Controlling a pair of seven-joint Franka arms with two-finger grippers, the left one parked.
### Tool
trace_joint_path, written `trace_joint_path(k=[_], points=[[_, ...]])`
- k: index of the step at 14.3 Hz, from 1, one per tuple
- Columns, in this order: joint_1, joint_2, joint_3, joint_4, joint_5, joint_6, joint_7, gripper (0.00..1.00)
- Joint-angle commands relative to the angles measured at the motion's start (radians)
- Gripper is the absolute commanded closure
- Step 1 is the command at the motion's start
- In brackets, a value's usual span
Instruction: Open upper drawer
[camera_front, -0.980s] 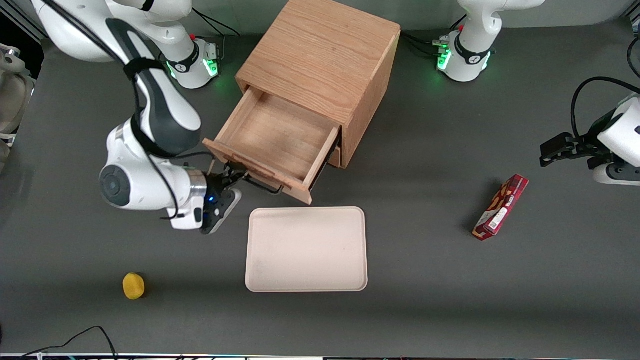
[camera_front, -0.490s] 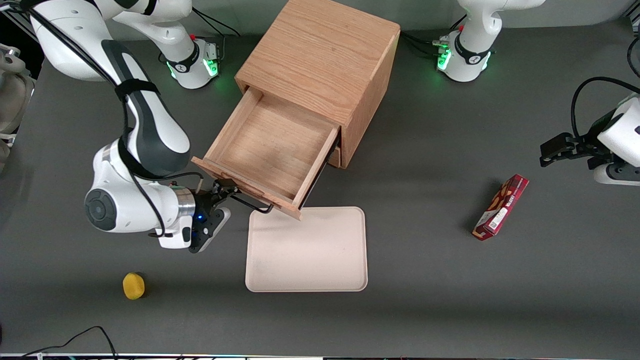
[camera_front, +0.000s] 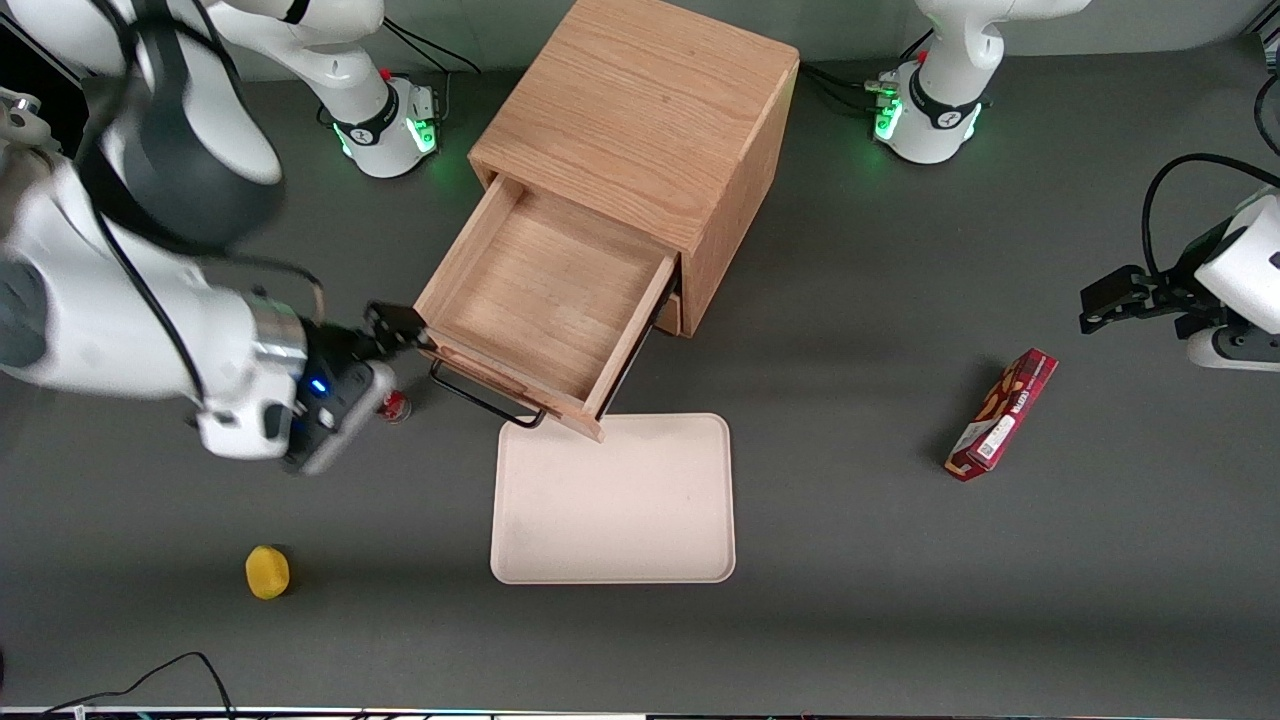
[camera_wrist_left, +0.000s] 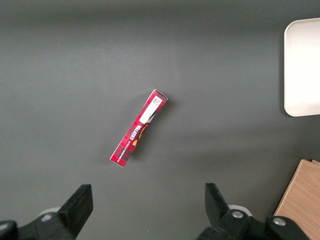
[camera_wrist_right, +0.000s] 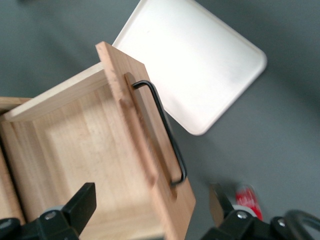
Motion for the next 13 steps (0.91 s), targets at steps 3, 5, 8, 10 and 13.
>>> trace_joint_path(k=[3, 5, 8, 10, 13], points=[[0.002, -0.229, -0.091, -0.037, -0.112, -0.145, 0.326, 0.00], [0.005, -0.291, -0.202, -0.060, -0.124, -0.173, 0.320, 0.00], [0.002, -0.441, -0.305, -0.278, -0.152, -0.172, 0.320, 0.00], [0.001, -0.573, -0.330, -0.495, -0.153, -0.056, 0.319, 0.00], [0.002, -0.677, -0.330, -0.660, -0.155, 0.041, 0.320, 0.00]])
